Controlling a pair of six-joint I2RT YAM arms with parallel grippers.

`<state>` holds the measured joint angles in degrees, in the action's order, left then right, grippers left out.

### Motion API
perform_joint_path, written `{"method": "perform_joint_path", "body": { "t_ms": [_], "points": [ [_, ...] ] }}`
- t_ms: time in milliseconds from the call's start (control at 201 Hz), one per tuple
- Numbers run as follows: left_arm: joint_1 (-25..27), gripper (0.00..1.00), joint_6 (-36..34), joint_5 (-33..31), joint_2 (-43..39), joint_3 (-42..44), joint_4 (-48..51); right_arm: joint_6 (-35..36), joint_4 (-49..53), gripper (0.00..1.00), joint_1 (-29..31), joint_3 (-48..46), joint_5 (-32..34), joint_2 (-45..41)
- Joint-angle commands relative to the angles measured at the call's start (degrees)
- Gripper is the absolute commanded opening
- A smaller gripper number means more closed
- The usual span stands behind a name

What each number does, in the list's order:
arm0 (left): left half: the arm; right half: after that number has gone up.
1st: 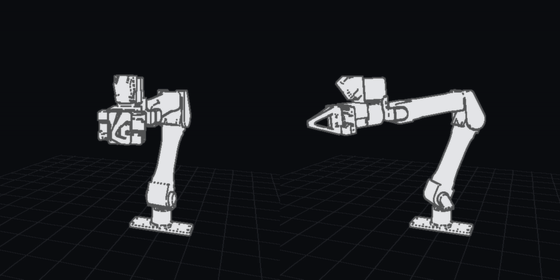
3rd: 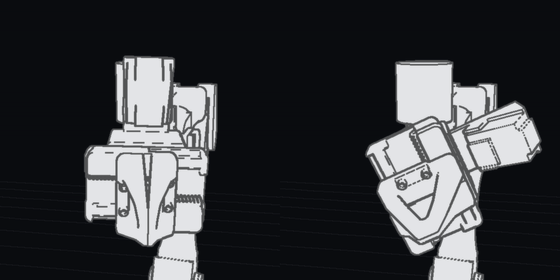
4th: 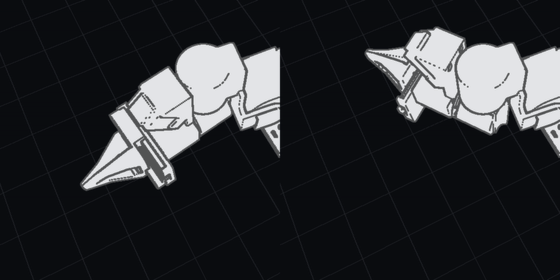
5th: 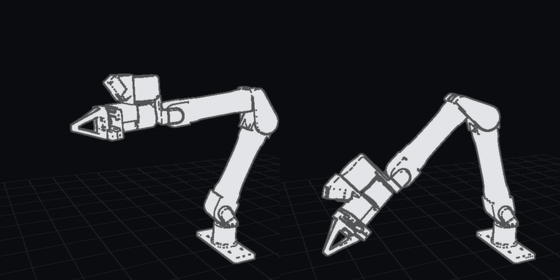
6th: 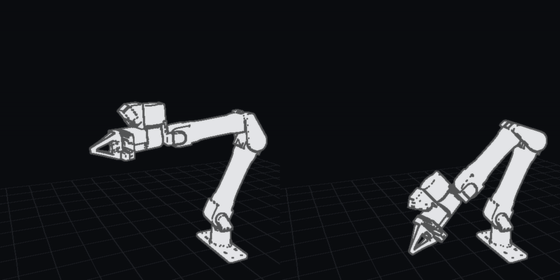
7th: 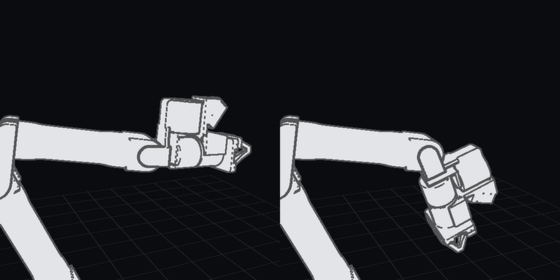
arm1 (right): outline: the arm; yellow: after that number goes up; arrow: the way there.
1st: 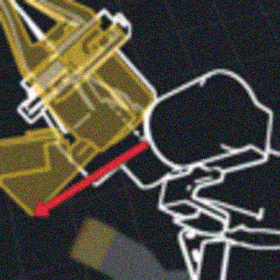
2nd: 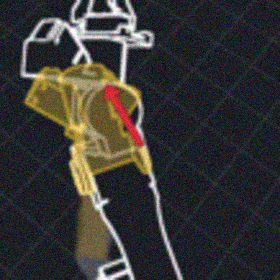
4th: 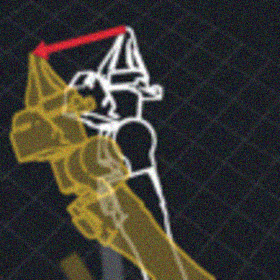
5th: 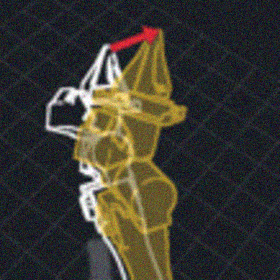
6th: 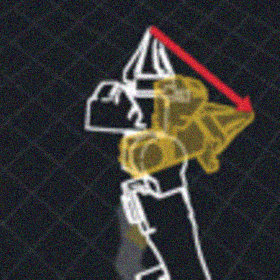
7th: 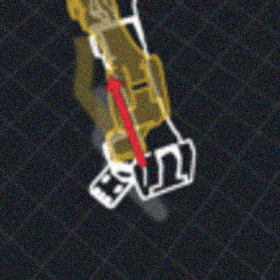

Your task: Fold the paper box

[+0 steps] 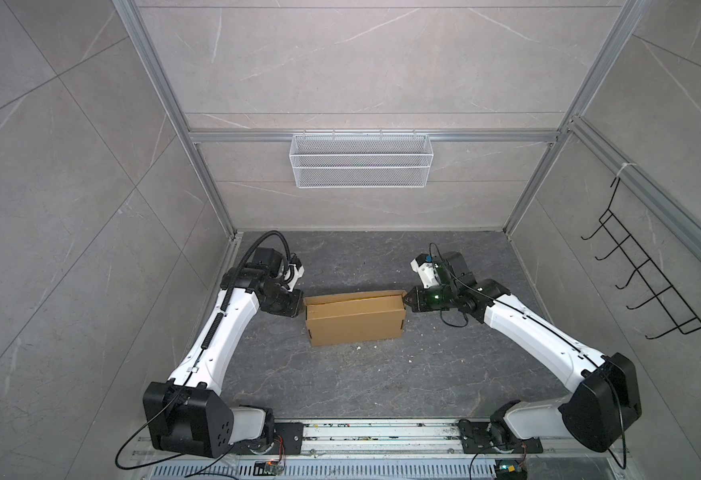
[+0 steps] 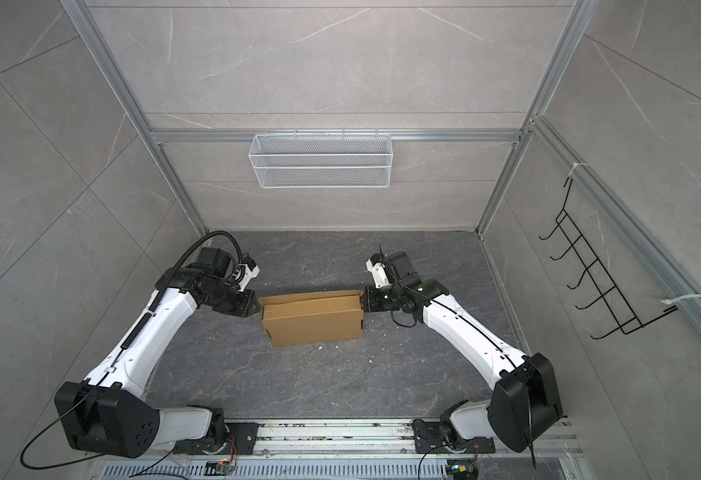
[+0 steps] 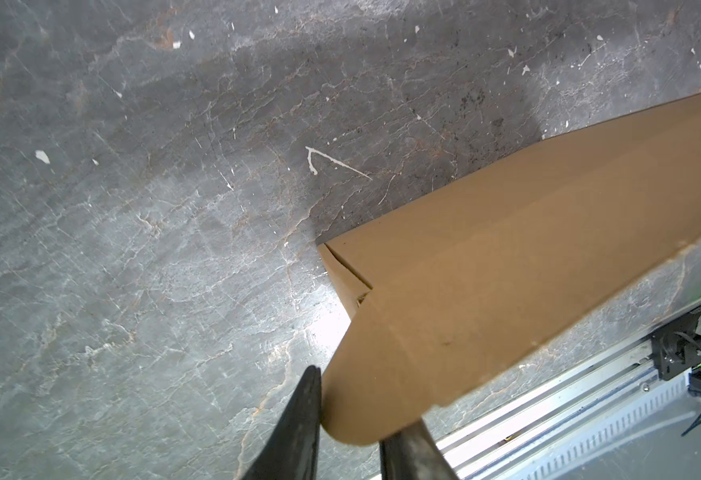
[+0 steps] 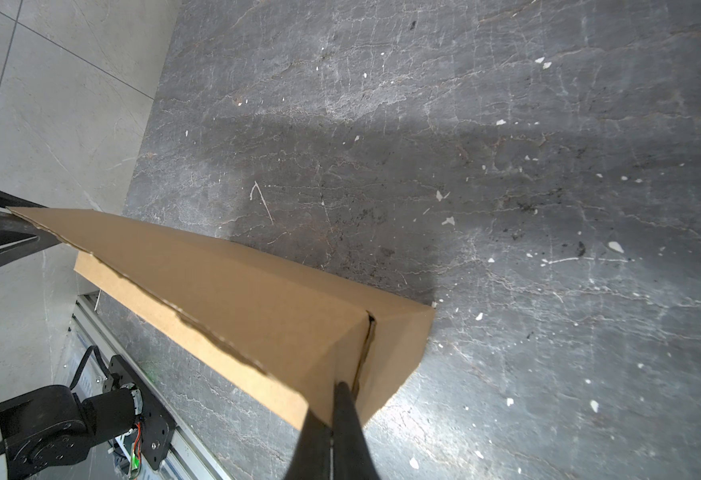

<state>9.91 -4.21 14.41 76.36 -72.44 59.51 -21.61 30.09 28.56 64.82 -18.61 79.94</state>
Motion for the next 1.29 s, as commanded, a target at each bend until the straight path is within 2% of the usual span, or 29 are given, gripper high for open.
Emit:
{"method": "perform_joint_path", "body": {
  "t_ms": [0,443,851,891,1040,1095,1289],
  "points": [
    [-0.12,0.19,1.08,3.57,-0.17,-2.61,1.47,-0.37,6.61,0.00,0.58,-1.53,0.15,2.23],
    [-0.08,0.16,2.97,4.48,1.07,-4.13,2.98,-0.63,6.38,0.00,0.80,-1.49,-0.02,2.59],
    [0.11,0.16,7.72,7.25,1.73,-4.25,2.21,-0.89,6.09,0.00,0.96,-1.23,-0.02,3.11],
    [0.11,0.18,7.67,6.81,1.69,-4.20,2.32,-0.90,6.04,0.00,1.05,-1.11,-0.02,3.11],
    [0.11,0.37,6.34,3.05,0.48,-4.23,3.49,-0.78,6.21,0.00,1.06,-1.18,0.24,2.85],
    [0.00,0.40,5.76,1.86,0.22,-3.69,3.29,-0.72,6.30,0.00,1.09,-1.17,0.24,2.94],
    [-0.04,0.41,4.58,0.79,2.19,-3.30,2.24,-0.56,6.39,0.00,1.04,-1.10,0.23,3.11]
  ]
}}
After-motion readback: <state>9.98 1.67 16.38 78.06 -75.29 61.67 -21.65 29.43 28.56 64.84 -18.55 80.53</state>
